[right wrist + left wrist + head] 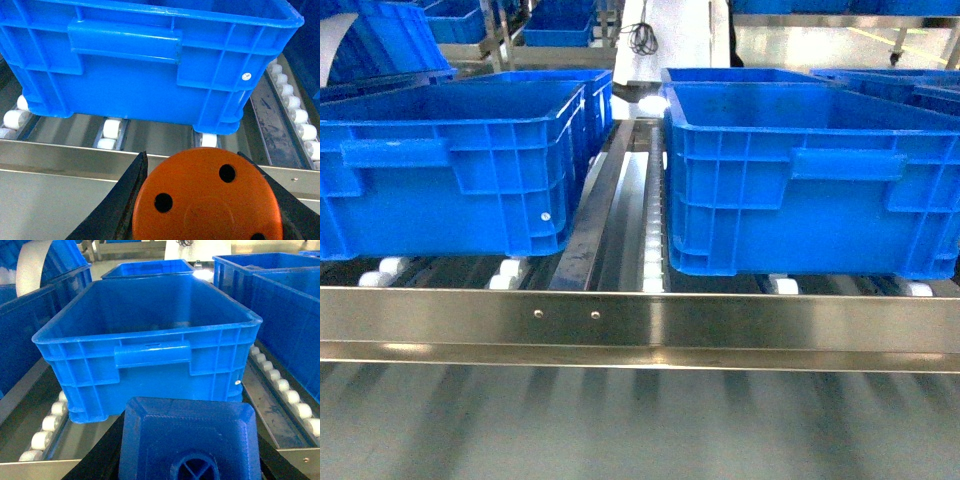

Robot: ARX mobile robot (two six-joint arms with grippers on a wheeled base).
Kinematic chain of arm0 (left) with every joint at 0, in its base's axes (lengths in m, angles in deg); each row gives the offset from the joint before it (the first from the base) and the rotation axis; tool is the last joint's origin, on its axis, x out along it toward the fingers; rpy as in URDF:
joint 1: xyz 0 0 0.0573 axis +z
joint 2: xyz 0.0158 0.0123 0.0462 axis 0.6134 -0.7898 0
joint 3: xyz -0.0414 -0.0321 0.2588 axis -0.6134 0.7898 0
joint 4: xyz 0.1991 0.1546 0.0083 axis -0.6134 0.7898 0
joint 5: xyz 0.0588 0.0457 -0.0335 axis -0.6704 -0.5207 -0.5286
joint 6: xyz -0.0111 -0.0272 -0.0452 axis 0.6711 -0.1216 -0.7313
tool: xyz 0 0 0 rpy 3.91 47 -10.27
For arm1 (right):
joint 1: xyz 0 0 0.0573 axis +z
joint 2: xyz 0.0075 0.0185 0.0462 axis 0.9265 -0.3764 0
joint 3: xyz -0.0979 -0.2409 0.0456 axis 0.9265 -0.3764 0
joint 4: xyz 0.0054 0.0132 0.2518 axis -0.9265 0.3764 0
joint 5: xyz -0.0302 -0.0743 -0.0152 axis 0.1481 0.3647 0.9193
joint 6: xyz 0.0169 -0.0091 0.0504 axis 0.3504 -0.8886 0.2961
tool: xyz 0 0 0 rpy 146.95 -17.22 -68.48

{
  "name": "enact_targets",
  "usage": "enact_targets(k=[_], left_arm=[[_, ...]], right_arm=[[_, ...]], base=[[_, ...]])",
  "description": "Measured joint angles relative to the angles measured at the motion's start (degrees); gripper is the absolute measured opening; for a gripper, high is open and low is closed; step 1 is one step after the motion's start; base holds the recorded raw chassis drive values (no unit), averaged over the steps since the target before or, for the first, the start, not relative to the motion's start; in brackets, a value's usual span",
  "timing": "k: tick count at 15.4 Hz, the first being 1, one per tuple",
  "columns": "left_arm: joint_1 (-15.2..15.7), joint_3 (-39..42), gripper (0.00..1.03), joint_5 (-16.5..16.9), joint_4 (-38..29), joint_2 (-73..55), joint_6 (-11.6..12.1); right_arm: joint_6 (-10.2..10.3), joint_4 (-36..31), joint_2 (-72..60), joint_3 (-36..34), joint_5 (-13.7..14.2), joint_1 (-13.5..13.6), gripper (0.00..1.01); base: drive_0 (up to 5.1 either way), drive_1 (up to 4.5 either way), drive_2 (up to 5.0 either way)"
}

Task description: Sort blue parts and orange caps into right shelf containers

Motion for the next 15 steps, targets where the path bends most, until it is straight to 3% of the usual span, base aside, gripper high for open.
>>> enact_targets(k=[15], left_arm=[[0.11,0.00,0.44,-0.02,0.02,0.00,0.00]], right_arm=[[-0.02,0.00,0.00,0.00,-0.02,0.00,0.43]], base=[[0.0,0.00,0.0]])
